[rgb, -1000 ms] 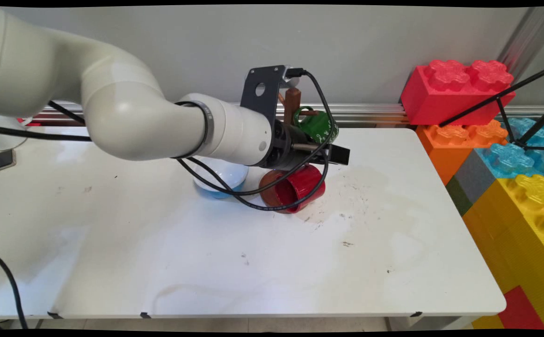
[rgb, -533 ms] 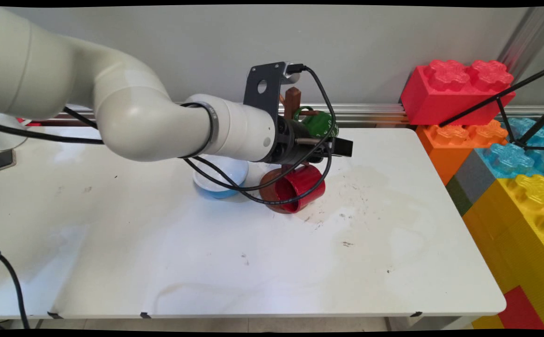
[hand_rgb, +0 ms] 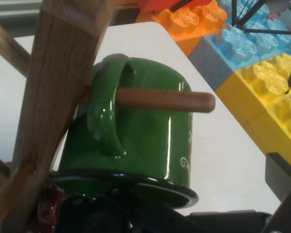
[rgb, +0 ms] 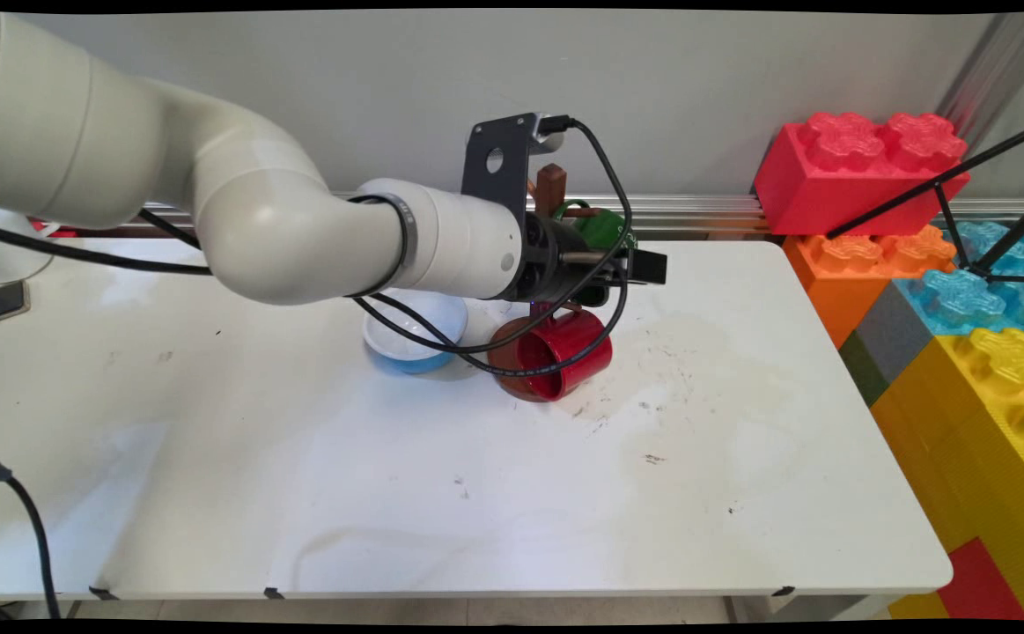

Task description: Pick up the green mug from the rack

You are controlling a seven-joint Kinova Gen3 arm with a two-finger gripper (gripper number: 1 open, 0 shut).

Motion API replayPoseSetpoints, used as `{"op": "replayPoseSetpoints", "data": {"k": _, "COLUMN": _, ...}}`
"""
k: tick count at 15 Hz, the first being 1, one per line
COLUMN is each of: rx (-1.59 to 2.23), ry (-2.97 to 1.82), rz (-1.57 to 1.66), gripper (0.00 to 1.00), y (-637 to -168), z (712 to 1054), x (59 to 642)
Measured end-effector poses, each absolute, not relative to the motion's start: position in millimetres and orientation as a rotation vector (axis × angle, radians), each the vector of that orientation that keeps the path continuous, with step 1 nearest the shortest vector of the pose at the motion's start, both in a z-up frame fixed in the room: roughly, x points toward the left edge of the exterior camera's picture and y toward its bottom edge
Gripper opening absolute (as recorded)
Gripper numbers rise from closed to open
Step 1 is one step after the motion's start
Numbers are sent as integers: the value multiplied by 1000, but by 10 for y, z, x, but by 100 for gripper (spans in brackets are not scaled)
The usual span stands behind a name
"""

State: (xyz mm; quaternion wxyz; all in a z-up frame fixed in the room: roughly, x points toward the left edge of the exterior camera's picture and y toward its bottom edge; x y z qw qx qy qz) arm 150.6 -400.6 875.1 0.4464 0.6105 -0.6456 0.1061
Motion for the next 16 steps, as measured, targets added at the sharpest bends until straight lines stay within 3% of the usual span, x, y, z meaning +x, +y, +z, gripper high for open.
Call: {"op": "replayPoseSetpoints", "data": {"k": 16, "rx": 1519, "ry": -1589, "rz": 257, "gripper": 100, "y": -3970, "z": 8751, "x": 1572}}
